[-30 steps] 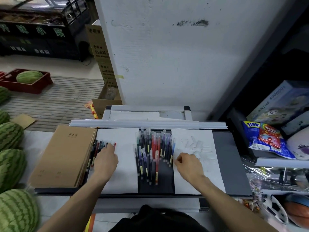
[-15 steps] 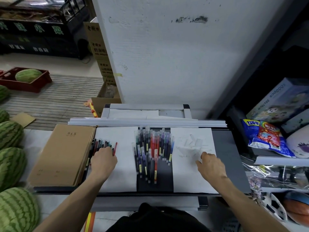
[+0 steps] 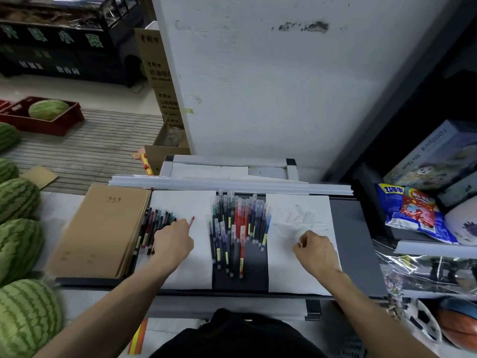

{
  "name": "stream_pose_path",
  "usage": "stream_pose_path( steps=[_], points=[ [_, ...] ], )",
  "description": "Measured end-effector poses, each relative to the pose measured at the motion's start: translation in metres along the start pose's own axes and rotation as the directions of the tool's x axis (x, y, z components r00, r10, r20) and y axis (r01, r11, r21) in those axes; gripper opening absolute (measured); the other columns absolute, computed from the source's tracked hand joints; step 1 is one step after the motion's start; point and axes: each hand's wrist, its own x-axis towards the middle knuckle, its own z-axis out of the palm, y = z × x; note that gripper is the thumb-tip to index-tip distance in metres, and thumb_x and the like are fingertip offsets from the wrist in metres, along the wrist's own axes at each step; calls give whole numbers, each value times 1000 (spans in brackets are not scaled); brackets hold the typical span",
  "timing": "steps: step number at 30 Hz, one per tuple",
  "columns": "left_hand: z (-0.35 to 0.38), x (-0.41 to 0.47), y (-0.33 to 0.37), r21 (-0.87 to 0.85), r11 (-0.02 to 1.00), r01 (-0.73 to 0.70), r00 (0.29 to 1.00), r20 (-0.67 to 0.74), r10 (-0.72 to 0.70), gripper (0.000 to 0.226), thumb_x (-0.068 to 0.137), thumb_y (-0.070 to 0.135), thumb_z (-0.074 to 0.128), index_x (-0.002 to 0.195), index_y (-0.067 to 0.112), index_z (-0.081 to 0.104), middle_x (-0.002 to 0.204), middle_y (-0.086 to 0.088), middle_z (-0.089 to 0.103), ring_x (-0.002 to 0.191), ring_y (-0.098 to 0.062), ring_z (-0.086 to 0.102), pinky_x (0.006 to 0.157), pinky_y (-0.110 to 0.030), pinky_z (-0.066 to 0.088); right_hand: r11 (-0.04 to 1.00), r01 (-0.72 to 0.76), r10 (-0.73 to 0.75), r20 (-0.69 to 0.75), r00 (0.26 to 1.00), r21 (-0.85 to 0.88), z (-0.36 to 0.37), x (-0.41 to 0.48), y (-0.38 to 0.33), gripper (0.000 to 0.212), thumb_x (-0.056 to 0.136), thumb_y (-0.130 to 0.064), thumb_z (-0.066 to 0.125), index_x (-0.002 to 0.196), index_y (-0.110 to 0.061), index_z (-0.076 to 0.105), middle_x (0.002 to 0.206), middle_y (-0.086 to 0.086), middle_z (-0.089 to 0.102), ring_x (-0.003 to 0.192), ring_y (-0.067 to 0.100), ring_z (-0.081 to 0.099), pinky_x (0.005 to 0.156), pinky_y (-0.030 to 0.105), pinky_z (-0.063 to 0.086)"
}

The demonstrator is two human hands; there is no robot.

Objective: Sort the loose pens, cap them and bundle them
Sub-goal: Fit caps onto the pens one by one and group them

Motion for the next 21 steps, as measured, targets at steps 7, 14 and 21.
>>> stream_pose_path(
  steps=[7,14,21],
  points=[
    [-11,-12,10,-345,937,-59,998,-27,53,16,87,33,60,84,18,59,71,2,62,60,-20,61,52,-28,44,723,-71,-52,156,986,687,-6,-26,-28,6,88,-14,76,94,-13,73,83,3,78,69,17,74,69,30,56],
    [-51,-71,35,-881,459,-113,964,15,267,26,91,33,47,77,22,66,57,5,51,52,-15,39,55,-34,30,193,-273,-207,311,927,942,-29,-52,-62,23,91,3,71,112,-7,76,96,23,74,82,29,72,75,27,59],
    [-77,-120,49,-909,361,-208,913,-47,406,25,98,33,48,97,28,72,61,4,47,56,-15,38,55,-33,30,-52,-347,-265,323,909,936,-41,-70,-88,25,90,-12,74,113,-2,71,110,24,73,100,35,75,79,32,62]
  ],
)
